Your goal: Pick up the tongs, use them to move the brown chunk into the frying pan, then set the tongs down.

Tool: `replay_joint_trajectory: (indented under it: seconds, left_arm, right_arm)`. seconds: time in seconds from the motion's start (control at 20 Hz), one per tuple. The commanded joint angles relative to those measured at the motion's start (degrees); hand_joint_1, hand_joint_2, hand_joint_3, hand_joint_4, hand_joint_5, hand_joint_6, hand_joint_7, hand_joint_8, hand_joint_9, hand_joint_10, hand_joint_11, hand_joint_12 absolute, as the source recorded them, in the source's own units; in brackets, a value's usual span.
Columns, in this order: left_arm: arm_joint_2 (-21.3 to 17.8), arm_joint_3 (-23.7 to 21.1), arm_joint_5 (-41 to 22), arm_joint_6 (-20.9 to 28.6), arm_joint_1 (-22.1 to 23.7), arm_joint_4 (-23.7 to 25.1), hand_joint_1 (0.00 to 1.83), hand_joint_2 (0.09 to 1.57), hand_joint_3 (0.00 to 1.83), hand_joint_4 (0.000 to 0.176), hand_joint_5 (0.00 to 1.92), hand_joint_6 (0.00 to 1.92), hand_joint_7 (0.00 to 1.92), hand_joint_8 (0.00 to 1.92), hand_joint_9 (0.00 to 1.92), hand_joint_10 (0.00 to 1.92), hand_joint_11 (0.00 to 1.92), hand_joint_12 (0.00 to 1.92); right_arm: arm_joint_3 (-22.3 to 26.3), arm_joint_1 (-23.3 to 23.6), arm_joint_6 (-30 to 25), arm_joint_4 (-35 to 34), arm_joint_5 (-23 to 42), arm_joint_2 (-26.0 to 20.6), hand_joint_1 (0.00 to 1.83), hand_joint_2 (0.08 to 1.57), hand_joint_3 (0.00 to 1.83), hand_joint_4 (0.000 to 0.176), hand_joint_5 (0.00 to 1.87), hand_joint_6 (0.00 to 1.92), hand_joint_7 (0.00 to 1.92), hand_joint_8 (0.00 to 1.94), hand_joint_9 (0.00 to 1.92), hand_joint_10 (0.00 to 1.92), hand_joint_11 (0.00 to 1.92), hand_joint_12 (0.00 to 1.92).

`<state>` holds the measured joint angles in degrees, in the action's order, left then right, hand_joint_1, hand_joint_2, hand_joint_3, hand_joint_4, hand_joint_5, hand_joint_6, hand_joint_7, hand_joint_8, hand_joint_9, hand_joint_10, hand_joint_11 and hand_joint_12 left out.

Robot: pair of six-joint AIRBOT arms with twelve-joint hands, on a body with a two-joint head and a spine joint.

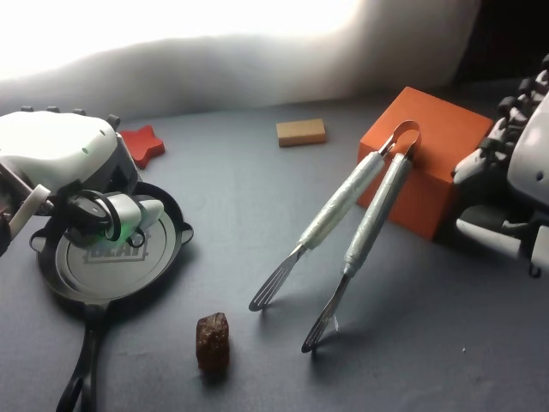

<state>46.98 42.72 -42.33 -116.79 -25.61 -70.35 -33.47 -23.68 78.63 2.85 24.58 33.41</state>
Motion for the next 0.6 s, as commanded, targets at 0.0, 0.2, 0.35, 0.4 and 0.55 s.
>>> replay_joint_trajectory:
  seconds: [0.0,0.2,0.35,0.4,0.55]
  left_arm:
    - [-0.5,0.2,-5.0,-0.5,0.3,3.0,0.01,1.19,0.17,0.046,0.09,0.15,0.16,0.08,0.12,0.24,0.00,0.69]
    - [-0.6,-0.3,-6.2,-0.5,0.3,2.1,0.02,1.26,0.00,0.048,0.16,0.01,0.18,0.00,0.20,0.02,0.00,0.61]
    - [-0.8,-1.6,-8.8,-2.5,0.5,-0.9,0.00,1.26,0.00,0.046,0.15,0.01,0.17,0.00,0.19,0.01,0.00,0.55]
    - [-0.9,-2.1,-10.4,-2.9,0.5,-1.4,0.00,1.26,0.00,0.047,0.14,0.00,0.16,0.00,0.18,0.01,0.00,0.51]
    - [-1.1,-2.8,-11.3,-4.6,0.5,-2.9,0.00,1.26,0.00,0.033,0.09,0.00,0.13,0.00,0.14,0.00,0.00,0.39]
  right_arm:
    - [-0.1,1.0,0.1,1.5,6.1,0.2,0.42,1.09,0.14,0.000,0.29,0.25,0.47,0.16,0.41,0.44,0.05,1.42]
    - [-2.0,1.6,-4.8,6.1,4.2,2.4,0.36,1.16,0.00,0.000,0.34,0.01,0.45,0.00,0.47,0.08,0.00,1.37]
    - [-4.0,3.3,-5.3,7.9,1.0,4.8,0.34,1.15,0.00,0.000,0.31,0.01,0.40,0.00,0.42,0.04,0.00,1.21]
    - [-4.5,3.8,-5.3,8.7,-0.7,5.7,0.34,1.15,0.00,0.000,0.30,0.01,0.39,0.00,0.40,0.03,0.00,1.16]
    - [-6.5,4.6,-5.3,12.1,-2.8,8.2,0.34,1.15,0.00,0.000,0.26,0.00,0.33,0.00,0.35,0.00,0.00,1.02]
